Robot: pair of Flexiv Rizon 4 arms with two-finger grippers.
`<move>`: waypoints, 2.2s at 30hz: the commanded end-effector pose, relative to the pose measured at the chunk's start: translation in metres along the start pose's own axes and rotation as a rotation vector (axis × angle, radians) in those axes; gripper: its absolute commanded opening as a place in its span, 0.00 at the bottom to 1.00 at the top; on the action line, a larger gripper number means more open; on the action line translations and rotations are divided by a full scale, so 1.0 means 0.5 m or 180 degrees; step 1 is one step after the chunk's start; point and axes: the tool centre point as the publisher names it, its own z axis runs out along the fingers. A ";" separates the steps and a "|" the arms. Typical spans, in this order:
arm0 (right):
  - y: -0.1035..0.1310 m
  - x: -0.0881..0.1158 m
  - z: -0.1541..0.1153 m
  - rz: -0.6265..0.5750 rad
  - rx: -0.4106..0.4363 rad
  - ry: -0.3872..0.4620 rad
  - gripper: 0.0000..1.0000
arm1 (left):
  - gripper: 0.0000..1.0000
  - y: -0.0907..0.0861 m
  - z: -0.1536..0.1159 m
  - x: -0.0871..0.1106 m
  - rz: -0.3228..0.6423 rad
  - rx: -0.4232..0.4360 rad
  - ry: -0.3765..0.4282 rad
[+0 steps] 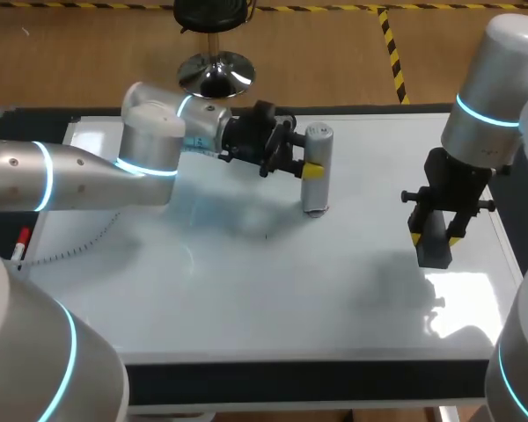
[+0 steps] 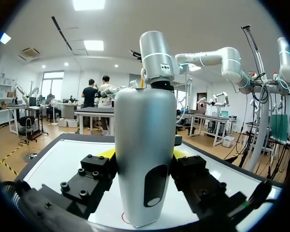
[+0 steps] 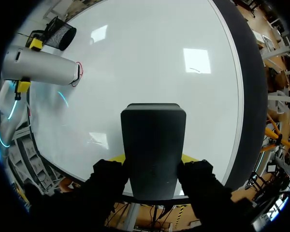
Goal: Pick up the inspection probe, press it on each red-marked spot on the whiteboard one by one, put down the probe, pick up the eraser, and wipe off all the red marks.
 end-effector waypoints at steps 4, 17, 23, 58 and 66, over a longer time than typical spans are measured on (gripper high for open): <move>-0.001 -0.002 -0.001 -0.0005 -0.0002 0.0006 0.00 | 0.00 0.007 0.001 0.023 0.0015 -0.0112 -0.0127; -0.001 -0.002 -0.001 -0.0005 -0.0002 0.0006 0.00 | 0.00 0.011 0.002 0.030 0.0010 -0.0065 -0.0103; -0.001 -0.002 -0.001 -0.0005 -0.0002 0.0006 0.00 | 0.00 0.011 0.002 0.030 0.0010 -0.0065 -0.0103; -0.001 -0.002 -0.001 -0.0005 -0.0002 0.0006 0.00 | 0.00 0.011 0.002 0.030 0.0010 -0.0065 -0.0103; -0.001 -0.002 -0.001 -0.0005 -0.0002 0.0006 0.00 | 0.00 0.011 0.002 0.030 0.0010 -0.0065 -0.0103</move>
